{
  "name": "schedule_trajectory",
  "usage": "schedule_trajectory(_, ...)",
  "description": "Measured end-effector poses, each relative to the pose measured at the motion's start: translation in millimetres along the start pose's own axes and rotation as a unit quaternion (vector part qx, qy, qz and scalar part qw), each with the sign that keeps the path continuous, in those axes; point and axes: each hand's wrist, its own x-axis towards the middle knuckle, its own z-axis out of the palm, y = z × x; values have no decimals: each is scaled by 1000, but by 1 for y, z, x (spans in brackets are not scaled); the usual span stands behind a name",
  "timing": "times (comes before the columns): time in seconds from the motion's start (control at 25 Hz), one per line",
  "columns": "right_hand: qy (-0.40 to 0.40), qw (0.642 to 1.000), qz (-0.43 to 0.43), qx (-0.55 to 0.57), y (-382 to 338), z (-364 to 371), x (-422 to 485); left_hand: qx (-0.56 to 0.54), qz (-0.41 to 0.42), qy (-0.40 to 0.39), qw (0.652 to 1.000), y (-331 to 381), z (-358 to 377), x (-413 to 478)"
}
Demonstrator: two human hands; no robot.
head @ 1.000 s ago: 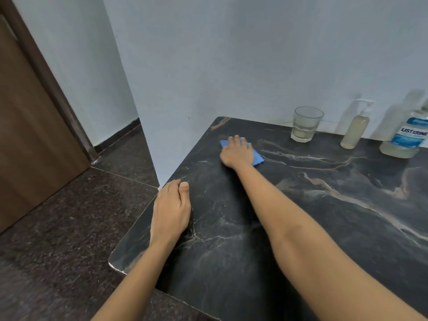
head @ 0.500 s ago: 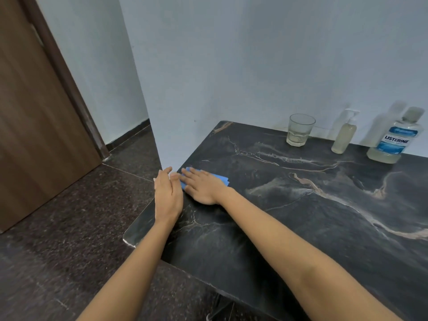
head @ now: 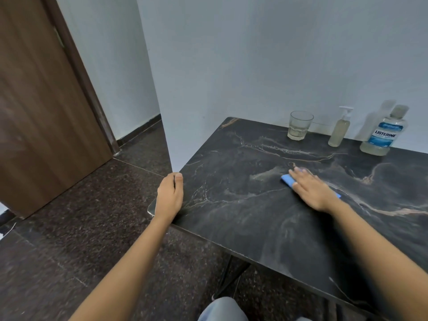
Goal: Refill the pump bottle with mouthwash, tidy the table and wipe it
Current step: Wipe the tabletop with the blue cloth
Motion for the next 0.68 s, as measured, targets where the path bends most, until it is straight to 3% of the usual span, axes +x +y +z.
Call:
schedule_trajectory(0.08,7,997,72,3,-6,3,18,-35,-43,15,998,4,-8,-6)
schedule_trajectory(0.28,-10,994,111,12,-51,9,39,-79,-66,34,994,-2,-19,-15)
schedule_trajectory(0.68,-18,995,-94,-7,-258,45,70,-183,-113,97,972,-16,-37,-22)
